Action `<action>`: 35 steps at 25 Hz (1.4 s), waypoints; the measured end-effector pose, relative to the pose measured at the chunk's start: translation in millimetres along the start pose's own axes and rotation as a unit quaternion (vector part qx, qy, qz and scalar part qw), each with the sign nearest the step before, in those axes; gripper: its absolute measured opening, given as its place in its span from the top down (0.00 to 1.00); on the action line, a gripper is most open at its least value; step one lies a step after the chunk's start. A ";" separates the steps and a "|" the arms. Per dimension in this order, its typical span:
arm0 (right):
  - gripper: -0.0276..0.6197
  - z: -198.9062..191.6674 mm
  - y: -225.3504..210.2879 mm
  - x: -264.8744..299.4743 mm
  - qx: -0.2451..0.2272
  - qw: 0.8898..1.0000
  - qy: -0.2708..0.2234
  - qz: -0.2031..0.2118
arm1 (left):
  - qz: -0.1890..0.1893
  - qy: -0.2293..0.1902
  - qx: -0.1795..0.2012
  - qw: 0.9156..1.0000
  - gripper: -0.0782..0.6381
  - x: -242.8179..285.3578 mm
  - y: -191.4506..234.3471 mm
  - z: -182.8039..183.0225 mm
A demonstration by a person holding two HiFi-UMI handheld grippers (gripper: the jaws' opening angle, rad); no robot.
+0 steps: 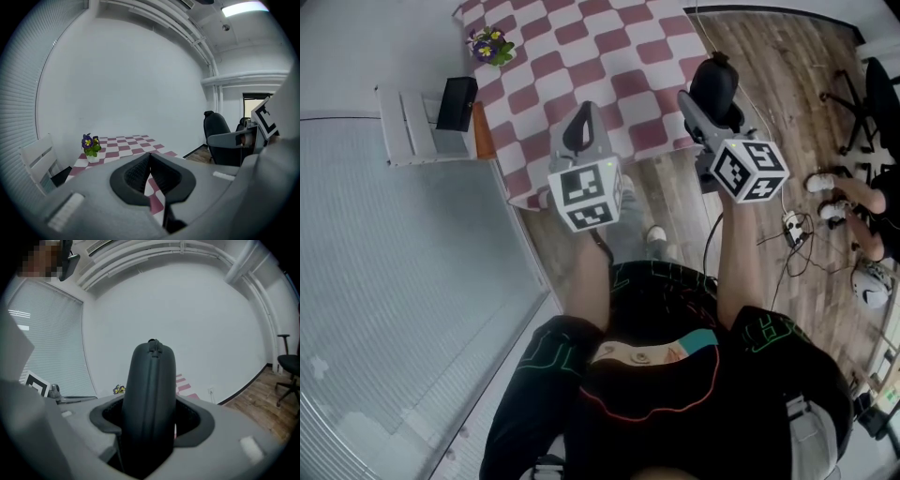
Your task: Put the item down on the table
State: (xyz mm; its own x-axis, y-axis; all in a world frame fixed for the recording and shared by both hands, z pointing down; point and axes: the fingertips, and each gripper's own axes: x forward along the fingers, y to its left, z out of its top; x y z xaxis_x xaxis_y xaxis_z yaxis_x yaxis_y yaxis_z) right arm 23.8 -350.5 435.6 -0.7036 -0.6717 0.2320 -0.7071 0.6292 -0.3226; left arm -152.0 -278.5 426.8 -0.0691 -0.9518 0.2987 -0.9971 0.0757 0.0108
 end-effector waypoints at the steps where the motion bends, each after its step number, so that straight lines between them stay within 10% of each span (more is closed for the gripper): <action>1: 0.51 -1.9 0.9 6.4 0.000 1.000 0.005 0.002 | 0.001 0.004 -0.003 1.000 0.88 4.5 4.3 -1.7; 24: 0.51 -46.9 39.9 161.1 -0.027 0.993 0.109 0.031 | 0.009 0.059 -0.057 0.997 0.88 91.9 94.4 -39.9; 35: 0.51 -102.1 35.8 208.0 -0.158 0.958 0.239 0.027 | -0.002 0.063 -0.085 0.994 0.88 112.8 108.7 -46.3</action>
State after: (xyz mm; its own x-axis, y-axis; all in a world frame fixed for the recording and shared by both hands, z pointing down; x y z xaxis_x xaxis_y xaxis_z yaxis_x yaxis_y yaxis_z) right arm -155.1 -427.8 566.0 -0.6382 -0.4275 0.6403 -0.6024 0.7951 -0.0696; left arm -266.6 -363.9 505.9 -0.0506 -0.9083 0.4152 -0.9764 0.1324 0.1705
